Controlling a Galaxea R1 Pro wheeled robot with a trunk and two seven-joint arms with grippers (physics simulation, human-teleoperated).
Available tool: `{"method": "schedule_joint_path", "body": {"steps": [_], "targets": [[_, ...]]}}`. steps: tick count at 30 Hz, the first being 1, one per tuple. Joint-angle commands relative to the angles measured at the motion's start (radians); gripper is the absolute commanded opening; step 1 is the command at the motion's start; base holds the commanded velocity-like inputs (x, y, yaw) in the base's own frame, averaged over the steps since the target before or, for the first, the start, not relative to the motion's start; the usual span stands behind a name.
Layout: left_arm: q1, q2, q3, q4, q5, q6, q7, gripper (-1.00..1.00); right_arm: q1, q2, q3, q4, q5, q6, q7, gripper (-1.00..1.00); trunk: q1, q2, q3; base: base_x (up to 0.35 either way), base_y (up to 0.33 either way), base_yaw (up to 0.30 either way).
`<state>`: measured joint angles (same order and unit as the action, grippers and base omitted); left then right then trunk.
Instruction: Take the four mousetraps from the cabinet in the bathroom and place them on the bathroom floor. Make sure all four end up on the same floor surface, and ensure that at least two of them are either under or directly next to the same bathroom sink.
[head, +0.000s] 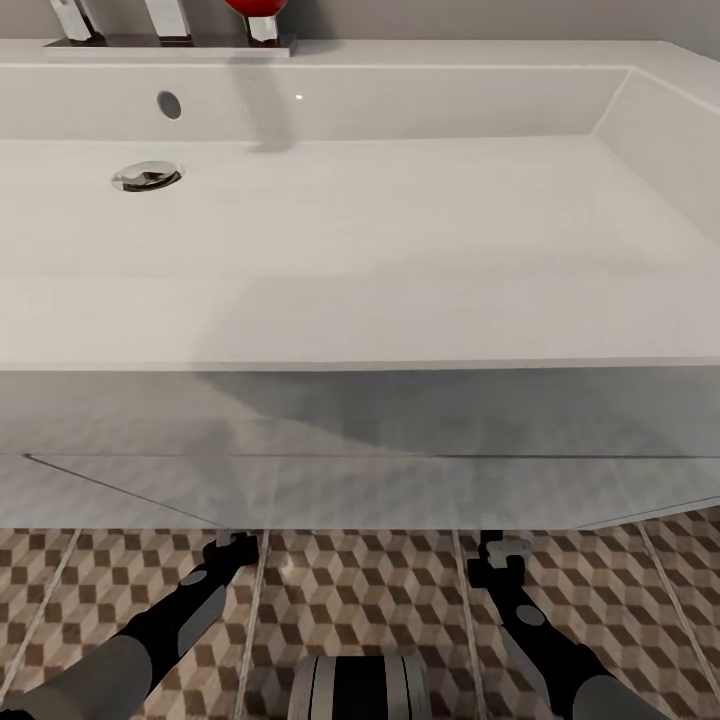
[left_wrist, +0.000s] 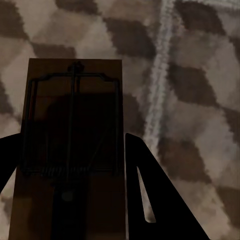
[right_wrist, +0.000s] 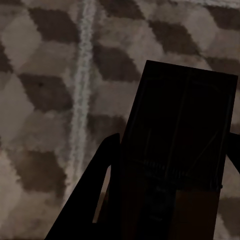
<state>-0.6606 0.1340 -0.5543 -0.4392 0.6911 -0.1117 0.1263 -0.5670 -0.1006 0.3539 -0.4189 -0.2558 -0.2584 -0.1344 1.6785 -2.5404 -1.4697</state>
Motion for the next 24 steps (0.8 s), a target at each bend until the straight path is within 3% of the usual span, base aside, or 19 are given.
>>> {"method": "schedule_joint_path", "body": {"steps": [1, 24], "targets": [[-0.001, 0.001, -0.009, -0.001, 0.004, -0.003, 0.009, -1.00, -0.001, -0.001, 0.008, 0.000, -0.011, -0.004, -0.002, -1.00, 0.000, 0.000, -0.001, 0.000, 0.000, 0.000], [-0.001, 0.001, -0.009, -0.003, 0.005, -0.004, 0.009, -1.00, -0.001, -0.002, 0.012, 0.000, -0.007, -0.004, -0.002, -1.00, 0.000, 0.000, -0.001, 0.000, 0.000, 0.000]]}}
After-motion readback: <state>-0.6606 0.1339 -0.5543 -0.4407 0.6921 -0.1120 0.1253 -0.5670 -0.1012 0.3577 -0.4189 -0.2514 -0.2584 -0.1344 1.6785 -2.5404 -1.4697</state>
